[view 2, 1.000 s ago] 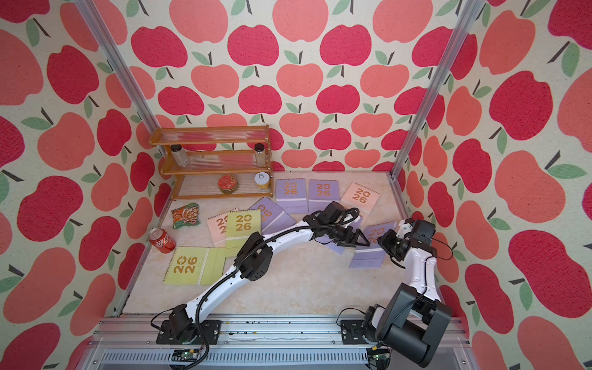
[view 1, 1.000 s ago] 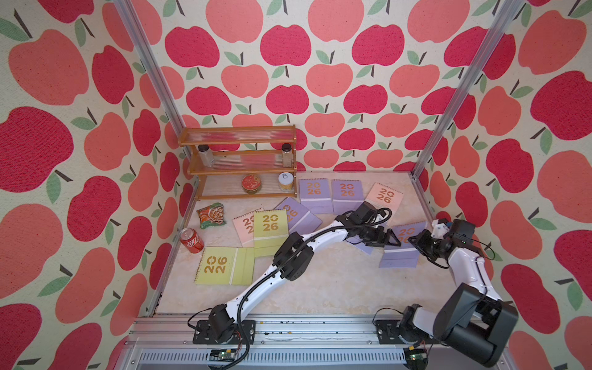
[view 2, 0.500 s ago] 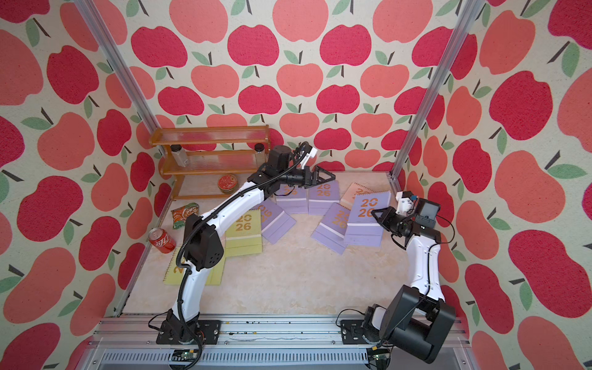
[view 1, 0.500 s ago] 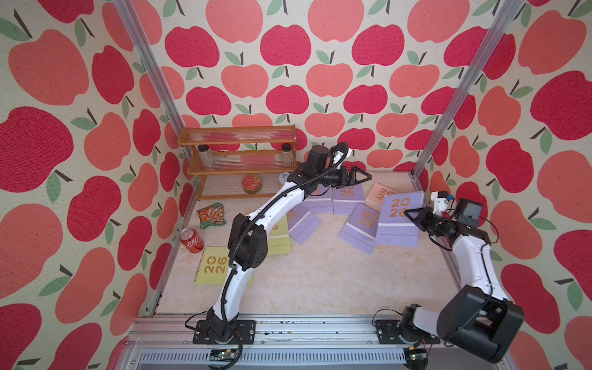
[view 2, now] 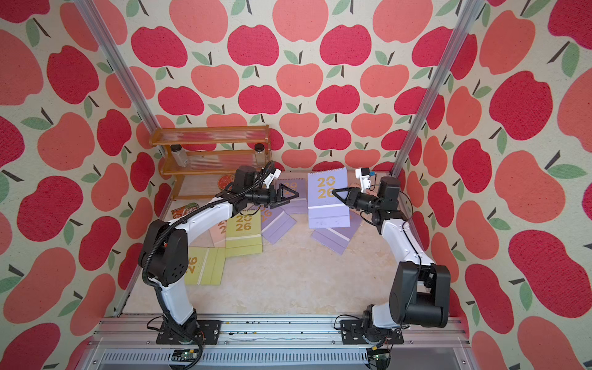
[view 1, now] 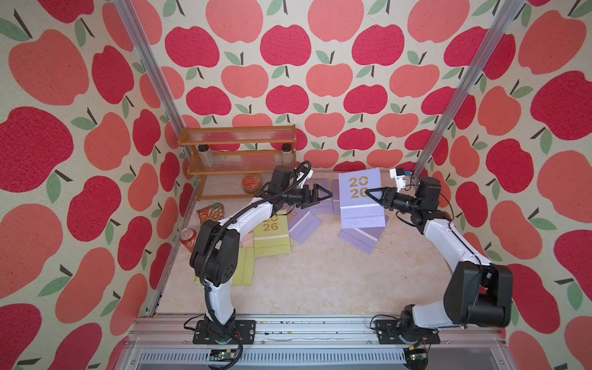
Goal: Stack the calendars
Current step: Place the calendar at the center of the board.
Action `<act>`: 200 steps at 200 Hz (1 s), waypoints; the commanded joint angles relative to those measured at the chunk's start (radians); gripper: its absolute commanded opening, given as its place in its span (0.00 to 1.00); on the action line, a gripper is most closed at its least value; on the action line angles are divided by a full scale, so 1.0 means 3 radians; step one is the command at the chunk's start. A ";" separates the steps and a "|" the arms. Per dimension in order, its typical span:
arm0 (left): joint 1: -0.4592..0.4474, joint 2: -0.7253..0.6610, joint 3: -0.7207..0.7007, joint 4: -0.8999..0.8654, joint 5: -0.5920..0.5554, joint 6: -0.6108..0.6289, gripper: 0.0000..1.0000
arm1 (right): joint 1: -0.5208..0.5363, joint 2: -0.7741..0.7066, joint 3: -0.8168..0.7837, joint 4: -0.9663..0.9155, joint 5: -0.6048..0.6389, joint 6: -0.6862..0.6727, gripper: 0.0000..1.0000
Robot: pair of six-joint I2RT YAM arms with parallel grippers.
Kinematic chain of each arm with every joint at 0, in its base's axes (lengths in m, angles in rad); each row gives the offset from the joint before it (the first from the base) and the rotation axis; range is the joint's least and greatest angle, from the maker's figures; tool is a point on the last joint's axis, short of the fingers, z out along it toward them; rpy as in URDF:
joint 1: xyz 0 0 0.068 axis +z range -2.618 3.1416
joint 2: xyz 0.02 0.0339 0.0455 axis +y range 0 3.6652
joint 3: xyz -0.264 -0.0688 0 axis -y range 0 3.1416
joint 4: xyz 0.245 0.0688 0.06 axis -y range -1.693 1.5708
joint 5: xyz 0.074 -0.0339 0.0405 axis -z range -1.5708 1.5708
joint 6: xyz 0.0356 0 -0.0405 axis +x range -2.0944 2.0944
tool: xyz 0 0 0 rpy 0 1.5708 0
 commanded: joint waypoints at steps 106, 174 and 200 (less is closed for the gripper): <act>0.0009 -0.0167 -0.0564 0.1162 -0.0195 -0.0467 0.86 | 0.0819 0.0433 0.0044 0.1031 -0.0007 0.0547 0.00; 0.0071 -0.0318 -0.0736 0.1221 -0.0290 -0.0497 0.29 | 0.0819 0.0437 0.0080 0.0877 -0.0004 0.0425 0.00; 0.0128 -0.0370 -0.0730 0.1140 -0.0244 -0.0450 0.00 | 0.0815 0.0428 0.0109 0.0691 -0.0005 0.0285 0.00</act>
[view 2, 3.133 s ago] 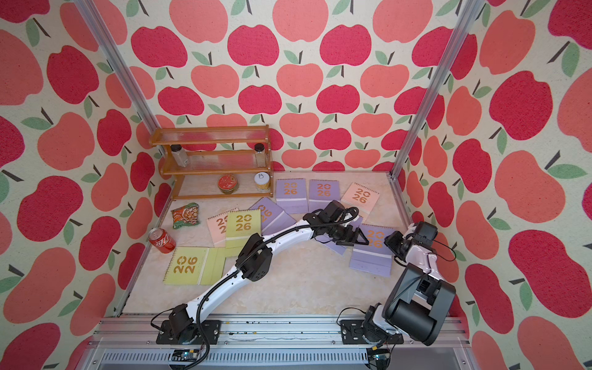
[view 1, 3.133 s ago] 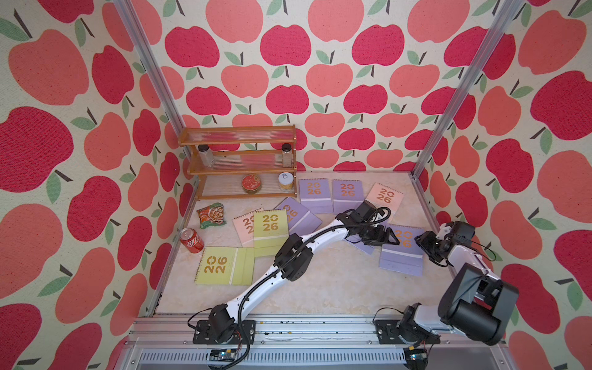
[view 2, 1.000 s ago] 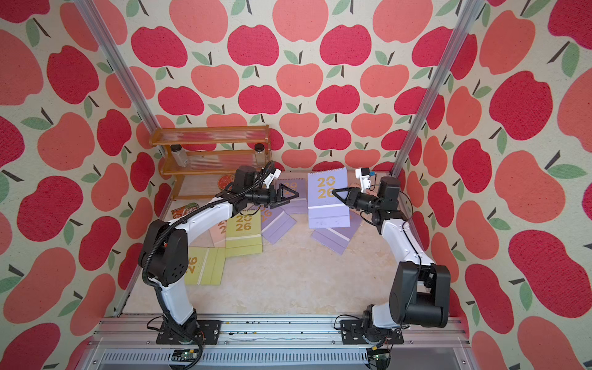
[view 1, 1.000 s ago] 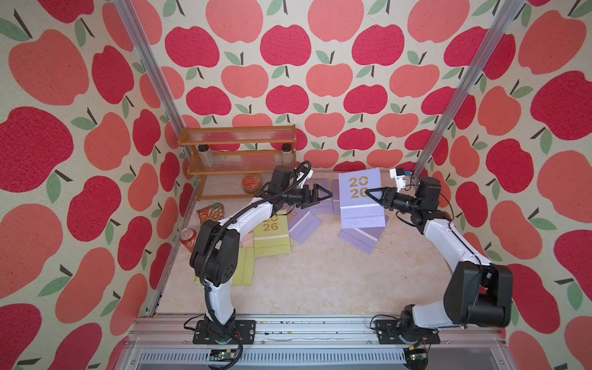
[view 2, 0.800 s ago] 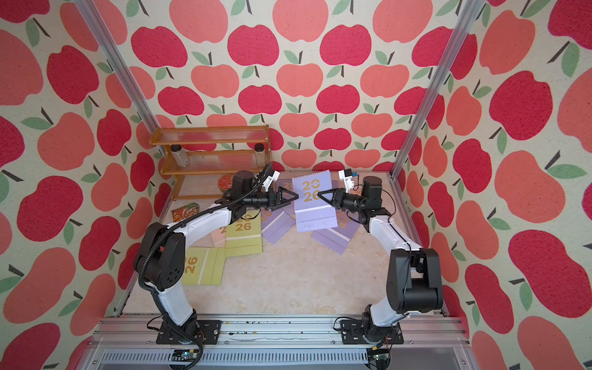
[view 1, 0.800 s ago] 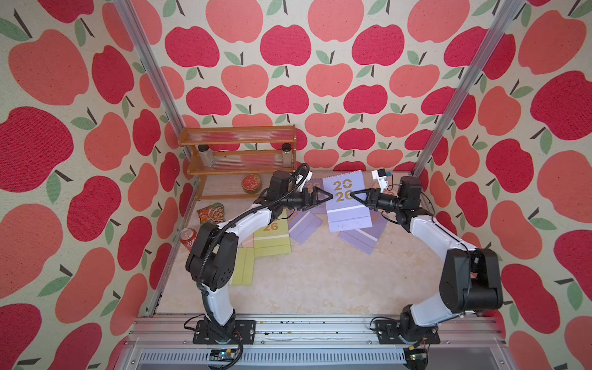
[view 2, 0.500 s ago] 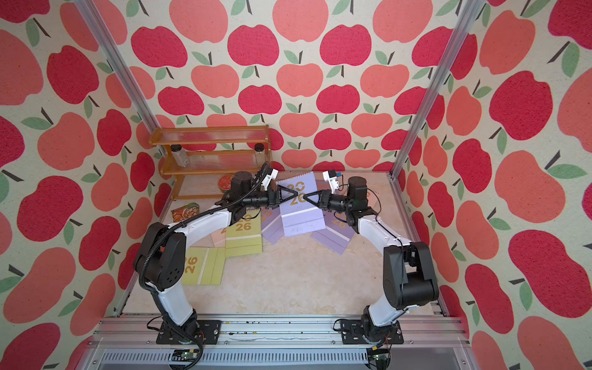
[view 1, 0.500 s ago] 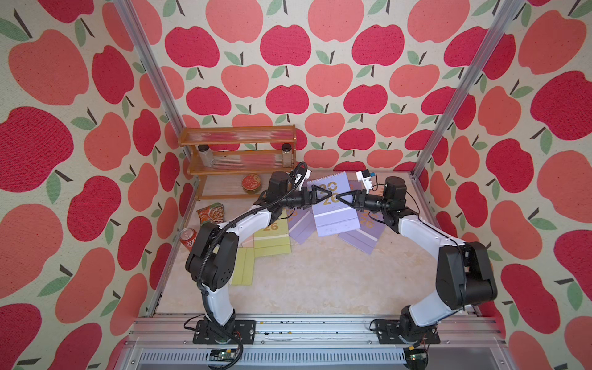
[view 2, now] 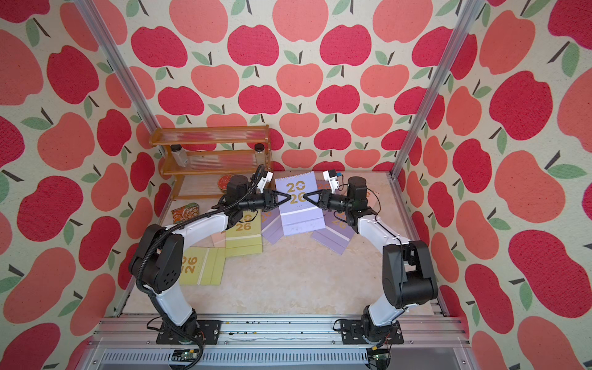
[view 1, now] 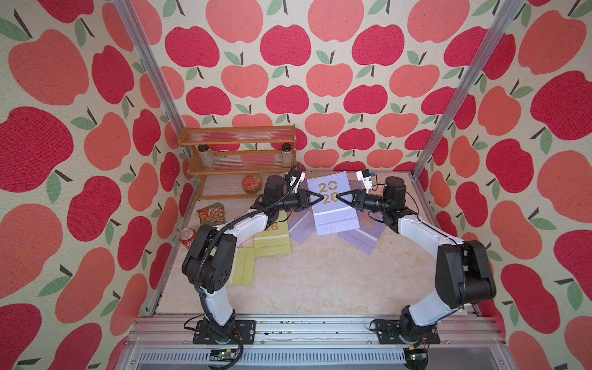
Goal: Stack the calendars
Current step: Place the calendar at the center of the board.
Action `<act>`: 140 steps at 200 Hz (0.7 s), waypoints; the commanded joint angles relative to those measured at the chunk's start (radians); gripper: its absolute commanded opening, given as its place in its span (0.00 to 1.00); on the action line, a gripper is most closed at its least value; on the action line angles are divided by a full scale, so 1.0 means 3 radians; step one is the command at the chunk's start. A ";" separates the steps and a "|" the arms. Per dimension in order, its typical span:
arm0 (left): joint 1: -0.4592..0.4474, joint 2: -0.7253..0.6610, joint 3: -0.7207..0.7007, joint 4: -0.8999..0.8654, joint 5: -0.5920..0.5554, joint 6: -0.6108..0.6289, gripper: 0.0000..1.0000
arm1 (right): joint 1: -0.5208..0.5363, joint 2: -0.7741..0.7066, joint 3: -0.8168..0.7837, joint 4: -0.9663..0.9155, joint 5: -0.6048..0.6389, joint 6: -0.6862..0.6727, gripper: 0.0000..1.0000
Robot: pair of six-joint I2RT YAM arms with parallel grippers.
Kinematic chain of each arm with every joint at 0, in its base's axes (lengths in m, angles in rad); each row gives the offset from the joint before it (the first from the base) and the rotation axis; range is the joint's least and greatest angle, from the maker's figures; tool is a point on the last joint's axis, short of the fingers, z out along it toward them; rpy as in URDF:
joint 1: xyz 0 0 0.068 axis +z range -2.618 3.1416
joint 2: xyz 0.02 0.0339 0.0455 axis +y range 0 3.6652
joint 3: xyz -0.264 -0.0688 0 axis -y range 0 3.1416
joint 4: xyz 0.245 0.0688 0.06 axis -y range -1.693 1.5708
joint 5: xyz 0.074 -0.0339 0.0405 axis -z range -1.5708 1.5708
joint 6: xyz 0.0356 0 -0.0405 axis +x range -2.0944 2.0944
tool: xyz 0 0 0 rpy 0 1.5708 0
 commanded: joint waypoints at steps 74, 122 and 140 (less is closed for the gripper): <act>0.0389 -0.0357 0.0264 -0.1275 0.0561 0.1058 0.00 | -0.0184 -0.0334 0.0389 -0.1503 -0.0161 -0.1422 0.95; 0.0438 -0.0462 0.0212 -0.1372 0.0911 0.1211 0.00 | -0.0241 -0.0268 0.0208 -0.1140 -0.0364 -0.1460 0.90; 0.0427 -0.0471 0.0177 -0.1289 0.1016 0.1195 0.00 | -0.0241 -0.0166 0.0155 -0.0975 -0.0416 -0.1446 0.87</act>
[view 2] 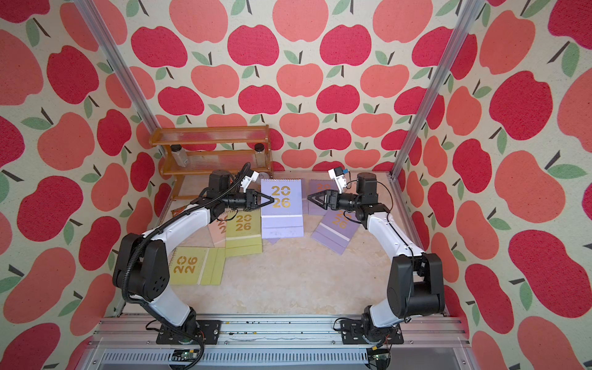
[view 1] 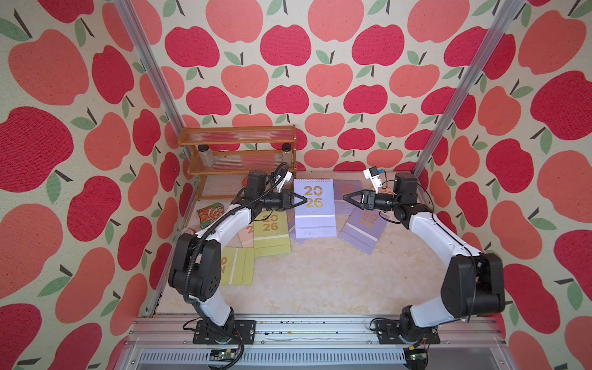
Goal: Stack the calendars
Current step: Place the calendar at the center of the board.
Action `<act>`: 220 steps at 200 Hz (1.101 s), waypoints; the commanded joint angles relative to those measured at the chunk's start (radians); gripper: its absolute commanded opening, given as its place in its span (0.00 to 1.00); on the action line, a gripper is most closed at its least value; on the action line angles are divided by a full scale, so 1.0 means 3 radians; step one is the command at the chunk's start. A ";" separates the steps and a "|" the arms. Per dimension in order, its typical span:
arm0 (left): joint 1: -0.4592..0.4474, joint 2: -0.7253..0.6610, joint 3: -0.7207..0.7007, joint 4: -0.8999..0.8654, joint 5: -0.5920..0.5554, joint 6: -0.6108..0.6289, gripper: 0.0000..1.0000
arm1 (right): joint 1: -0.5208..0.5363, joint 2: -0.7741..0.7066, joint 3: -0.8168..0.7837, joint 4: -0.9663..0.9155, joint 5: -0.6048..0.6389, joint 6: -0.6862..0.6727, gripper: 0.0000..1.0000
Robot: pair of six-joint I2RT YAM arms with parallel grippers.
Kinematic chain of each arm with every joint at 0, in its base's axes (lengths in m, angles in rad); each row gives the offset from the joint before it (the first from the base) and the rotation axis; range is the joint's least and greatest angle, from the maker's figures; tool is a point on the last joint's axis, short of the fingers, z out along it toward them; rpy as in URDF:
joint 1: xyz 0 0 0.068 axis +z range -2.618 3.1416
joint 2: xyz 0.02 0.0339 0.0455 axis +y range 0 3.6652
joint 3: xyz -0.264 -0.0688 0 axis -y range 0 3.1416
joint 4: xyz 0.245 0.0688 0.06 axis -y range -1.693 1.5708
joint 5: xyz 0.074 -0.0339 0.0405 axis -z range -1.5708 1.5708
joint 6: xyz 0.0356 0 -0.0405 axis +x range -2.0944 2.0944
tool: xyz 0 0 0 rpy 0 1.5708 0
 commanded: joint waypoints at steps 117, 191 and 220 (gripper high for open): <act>-0.0168 -0.0019 -0.0014 0.0335 0.0428 -0.0006 0.00 | 0.0260 0.0329 -0.0352 0.1347 -0.0287 0.0540 0.63; -0.0209 0.0039 -0.0078 0.0445 0.0344 -0.0081 0.00 | 0.0337 0.0313 -0.0440 0.1664 -0.0335 0.0810 0.24; -0.0209 0.0081 -0.0073 0.0463 0.0313 -0.0088 0.00 | 0.0378 0.0277 -0.0508 0.1666 -0.0333 0.0852 0.00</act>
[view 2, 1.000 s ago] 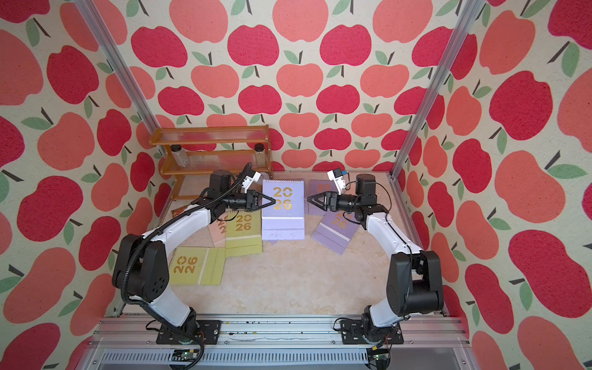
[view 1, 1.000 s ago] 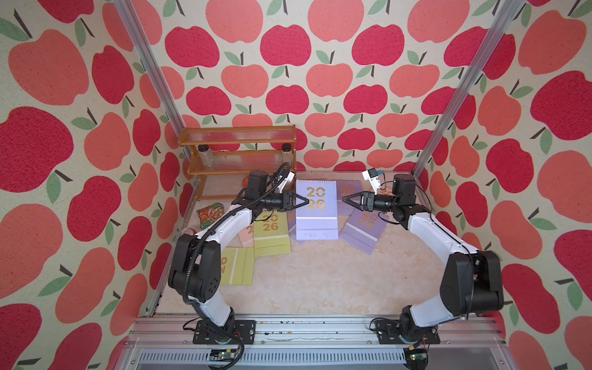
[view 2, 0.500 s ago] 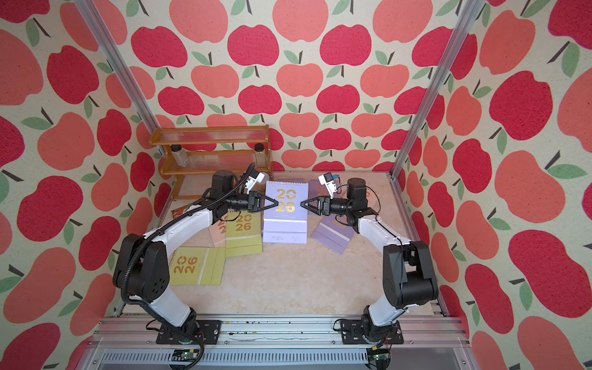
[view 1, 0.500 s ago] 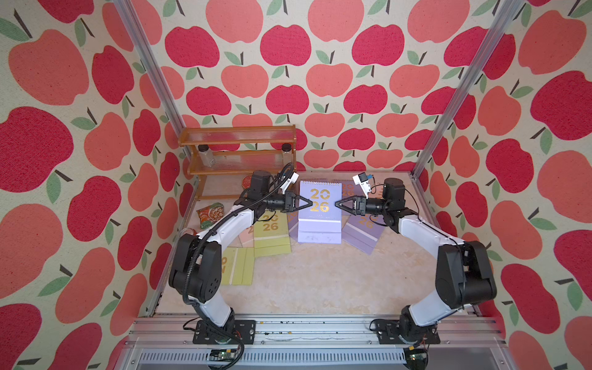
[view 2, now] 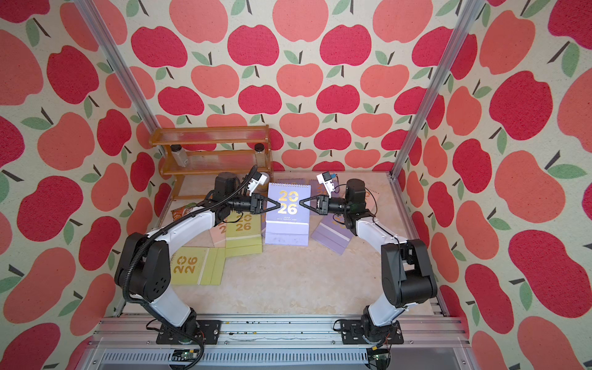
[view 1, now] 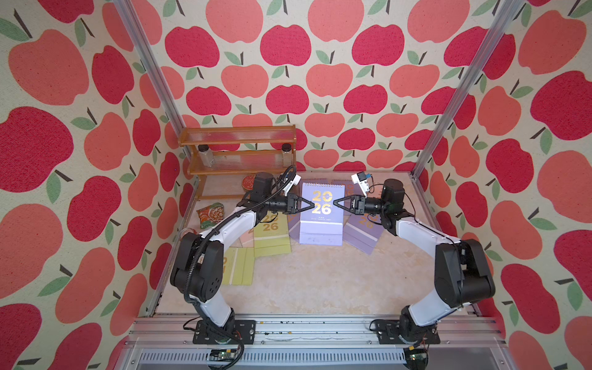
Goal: Stack the calendars
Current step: Place the calendar at the center of the board.
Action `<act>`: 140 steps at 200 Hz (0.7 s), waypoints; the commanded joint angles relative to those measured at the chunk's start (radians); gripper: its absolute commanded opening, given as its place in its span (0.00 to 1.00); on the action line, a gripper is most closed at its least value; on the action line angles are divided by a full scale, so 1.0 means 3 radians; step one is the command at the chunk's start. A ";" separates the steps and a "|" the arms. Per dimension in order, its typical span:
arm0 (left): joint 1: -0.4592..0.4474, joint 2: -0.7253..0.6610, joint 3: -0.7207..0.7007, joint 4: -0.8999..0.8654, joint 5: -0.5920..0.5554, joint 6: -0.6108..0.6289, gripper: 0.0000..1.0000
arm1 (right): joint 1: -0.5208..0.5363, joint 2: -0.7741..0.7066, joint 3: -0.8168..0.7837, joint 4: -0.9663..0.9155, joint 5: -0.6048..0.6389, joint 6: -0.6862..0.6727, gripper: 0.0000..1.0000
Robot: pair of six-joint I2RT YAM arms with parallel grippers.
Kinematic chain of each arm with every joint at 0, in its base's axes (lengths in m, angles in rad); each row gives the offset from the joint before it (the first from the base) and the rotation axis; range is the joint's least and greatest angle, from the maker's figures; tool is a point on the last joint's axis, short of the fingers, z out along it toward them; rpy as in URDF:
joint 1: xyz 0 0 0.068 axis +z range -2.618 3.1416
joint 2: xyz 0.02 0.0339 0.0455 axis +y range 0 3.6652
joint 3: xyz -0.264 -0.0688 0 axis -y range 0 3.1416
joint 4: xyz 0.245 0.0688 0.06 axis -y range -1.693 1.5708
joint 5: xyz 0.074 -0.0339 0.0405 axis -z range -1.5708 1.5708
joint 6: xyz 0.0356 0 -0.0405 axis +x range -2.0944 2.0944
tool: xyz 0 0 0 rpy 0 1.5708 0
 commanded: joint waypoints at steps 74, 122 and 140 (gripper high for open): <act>0.0232 -0.0037 0.0304 -0.0870 -0.0390 0.0611 0.51 | 0.0085 -0.0139 0.0025 -0.2039 0.0171 -0.1007 0.00; 0.0526 -0.0216 0.0274 -0.1163 -0.0530 0.0773 0.54 | 0.0091 -0.0113 -0.0371 -0.2149 0.0342 -0.0946 0.00; 0.0563 -0.0247 0.0215 -0.1150 -0.0527 0.0773 0.54 | 0.0109 -0.0052 -0.0517 -0.2147 0.0398 -0.0887 0.00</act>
